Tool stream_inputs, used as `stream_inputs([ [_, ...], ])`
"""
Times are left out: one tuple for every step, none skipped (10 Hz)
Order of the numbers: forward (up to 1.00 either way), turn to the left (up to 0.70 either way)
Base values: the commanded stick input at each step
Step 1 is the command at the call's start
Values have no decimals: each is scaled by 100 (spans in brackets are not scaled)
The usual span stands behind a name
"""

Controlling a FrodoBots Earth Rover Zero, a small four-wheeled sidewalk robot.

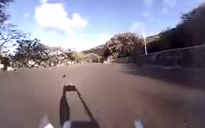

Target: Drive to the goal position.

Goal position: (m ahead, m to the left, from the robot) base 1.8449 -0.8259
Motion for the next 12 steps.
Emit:
stream_inputs([
  [69, -18],
  [69, -9],
  [69, -1],
  [69, 2],
  [69, 2],
  [69, 2],
  [69, 2],
  [69, 2],
  [69, 2],
  [69, 2],
  [69, 2],
  [69, 2],
])
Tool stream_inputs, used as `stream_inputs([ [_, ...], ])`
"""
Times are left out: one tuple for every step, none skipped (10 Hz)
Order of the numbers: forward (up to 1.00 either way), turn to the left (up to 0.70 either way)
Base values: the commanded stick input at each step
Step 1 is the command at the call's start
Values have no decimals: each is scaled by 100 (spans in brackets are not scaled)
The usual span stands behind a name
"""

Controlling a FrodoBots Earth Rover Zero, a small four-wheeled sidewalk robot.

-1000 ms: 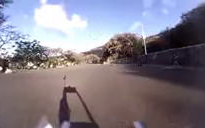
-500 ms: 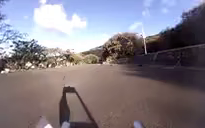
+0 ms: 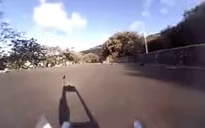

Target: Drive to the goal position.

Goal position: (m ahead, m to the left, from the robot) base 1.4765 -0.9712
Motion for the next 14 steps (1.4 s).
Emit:
stream_inputs([
  [69, 2],
  [69, 2],
  [69, 2],
  [69, 2],
  [69, 2],
  [69, 2],
  [69, 2],
  [69, 2],
  [69, 2],
  [69, 2],
  [69, 2],
  [69, 2],
  [69, 2],
  [69, 2],
])
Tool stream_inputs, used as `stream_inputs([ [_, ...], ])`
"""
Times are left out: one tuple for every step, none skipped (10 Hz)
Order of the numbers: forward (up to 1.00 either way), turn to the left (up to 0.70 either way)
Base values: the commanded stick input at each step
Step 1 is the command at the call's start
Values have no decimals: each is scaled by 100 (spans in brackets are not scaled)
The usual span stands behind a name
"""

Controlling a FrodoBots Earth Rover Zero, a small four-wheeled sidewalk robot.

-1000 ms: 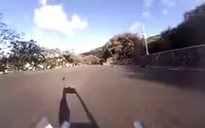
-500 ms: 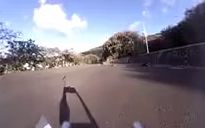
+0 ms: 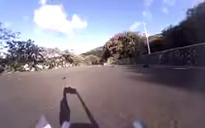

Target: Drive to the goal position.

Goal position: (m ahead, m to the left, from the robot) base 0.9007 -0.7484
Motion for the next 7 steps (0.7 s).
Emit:
stream_inputs([
  [69, 2],
  [69, 2],
  [69, 2],
  [69, 2],
  [69, 2],
  [69, 2],
  [69, 2],
])
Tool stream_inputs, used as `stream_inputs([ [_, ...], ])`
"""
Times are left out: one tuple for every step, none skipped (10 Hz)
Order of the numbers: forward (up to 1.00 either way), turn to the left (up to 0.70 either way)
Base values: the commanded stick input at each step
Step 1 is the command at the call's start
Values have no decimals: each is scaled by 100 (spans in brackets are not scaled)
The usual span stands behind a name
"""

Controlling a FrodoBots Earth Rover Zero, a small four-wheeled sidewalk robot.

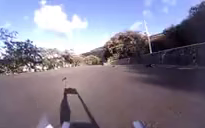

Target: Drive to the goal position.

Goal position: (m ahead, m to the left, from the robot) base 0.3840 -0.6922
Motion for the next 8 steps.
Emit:
stream_inputs([
  [69, 2],
  [69, 2],
  [69, 2],
  [69, 2],
  [69, 2],
  [69, 2],
  [69, 2],
  [69, 2],
])
